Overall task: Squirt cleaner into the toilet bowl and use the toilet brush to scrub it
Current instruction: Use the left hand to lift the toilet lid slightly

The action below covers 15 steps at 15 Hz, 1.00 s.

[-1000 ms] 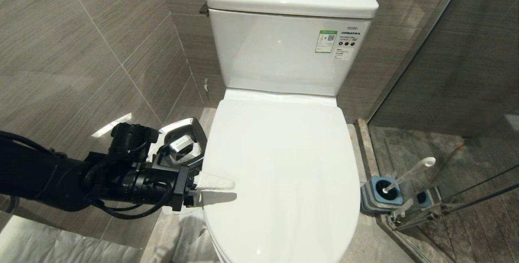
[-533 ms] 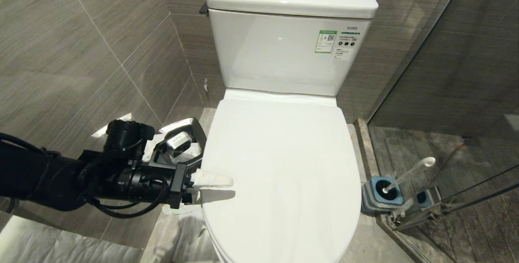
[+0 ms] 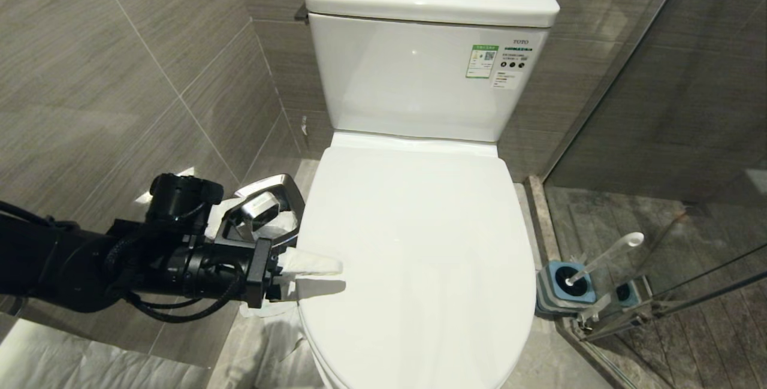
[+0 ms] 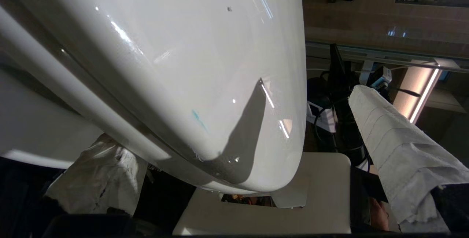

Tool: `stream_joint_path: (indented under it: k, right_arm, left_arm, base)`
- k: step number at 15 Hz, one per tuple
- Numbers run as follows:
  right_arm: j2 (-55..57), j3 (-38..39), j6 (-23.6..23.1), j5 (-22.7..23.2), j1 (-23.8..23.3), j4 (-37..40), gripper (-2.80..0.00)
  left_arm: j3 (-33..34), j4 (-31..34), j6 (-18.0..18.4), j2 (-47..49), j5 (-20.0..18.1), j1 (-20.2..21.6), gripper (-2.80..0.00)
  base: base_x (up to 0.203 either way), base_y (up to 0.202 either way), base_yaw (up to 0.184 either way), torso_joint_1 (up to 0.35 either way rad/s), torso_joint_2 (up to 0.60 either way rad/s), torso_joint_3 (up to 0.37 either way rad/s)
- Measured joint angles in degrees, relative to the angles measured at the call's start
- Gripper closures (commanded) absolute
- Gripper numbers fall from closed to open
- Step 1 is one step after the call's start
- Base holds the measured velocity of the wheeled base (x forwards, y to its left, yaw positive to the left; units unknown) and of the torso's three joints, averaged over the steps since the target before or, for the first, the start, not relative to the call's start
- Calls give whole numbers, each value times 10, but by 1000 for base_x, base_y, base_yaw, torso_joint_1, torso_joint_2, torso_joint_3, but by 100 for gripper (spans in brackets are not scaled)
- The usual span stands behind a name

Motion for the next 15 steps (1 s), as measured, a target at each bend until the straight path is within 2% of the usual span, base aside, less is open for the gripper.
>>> stream_joint_path:
  k: [3, 8, 14, 15]
  right_arm:
    - [0, 0, 0, 0, 0, 0, 0]
    - [0, 0, 0, 0, 0, 0, 0]
    - [0, 0, 0, 0, 0, 0, 0]
    - [0, 0, 0, 0, 0, 0, 0]
  left_arm:
    - [-2, -1, -12, -8, -1, 1, -280]
    - [-28, -3, -106, -24, -2, 0, -280]
    - [-70, -4, -197, -40, -2, -1, -280]
    - [-76, -5, -203, -43, -2, -1, -280]
  base:
    - [0, 0, 0, 0, 0, 0]
    - [0, 0, 0, 0, 0, 0]
    - [0, 0, 0, 0, 0, 0]
    - [0, 0, 0, 0, 0, 0]
